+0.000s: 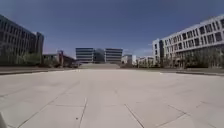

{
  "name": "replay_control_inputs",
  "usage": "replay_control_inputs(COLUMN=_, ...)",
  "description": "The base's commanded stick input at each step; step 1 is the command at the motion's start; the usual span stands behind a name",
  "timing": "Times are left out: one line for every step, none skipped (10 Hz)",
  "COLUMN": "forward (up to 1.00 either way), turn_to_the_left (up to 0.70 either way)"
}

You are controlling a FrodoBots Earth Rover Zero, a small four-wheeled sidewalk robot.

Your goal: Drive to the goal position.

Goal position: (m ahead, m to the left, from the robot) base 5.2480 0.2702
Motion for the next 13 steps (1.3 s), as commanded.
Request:
replay_control_inputs(forward=0.09, turn_to_the_left=-0.05)
replay_control_inputs(forward=0.09, turn_to_the_left=-0.05)
replay_control_inputs(forward=0.09, turn_to_the_left=-0.05)
replay_control_inputs(forward=0.09, turn_to_the_left=-0.05)
replay_control_inputs(forward=0.09, turn_to_the_left=-0.05)
replay_control_inputs(forward=0.09, turn_to_the_left=-0.05)
replay_control_inputs(forward=0.09, turn_to_the_left=-0.05)
replay_control_inputs(forward=0.09, turn_to_the_left=-0.05)
replay_control_inputs(forward=0.09, turn_to_the_left=-0.05)
replay_control_inputs(forward=0.09, turn_to_the_left=-0.05)
replay_control_inputs(forward=0.09, turn_to_the_left=-0.05)
replay_control_inputs(forward=0.09, turn_to_the_left=-0.05)
replay_control_inputs(forward=0.09, turn_to_the_left=-0.05)
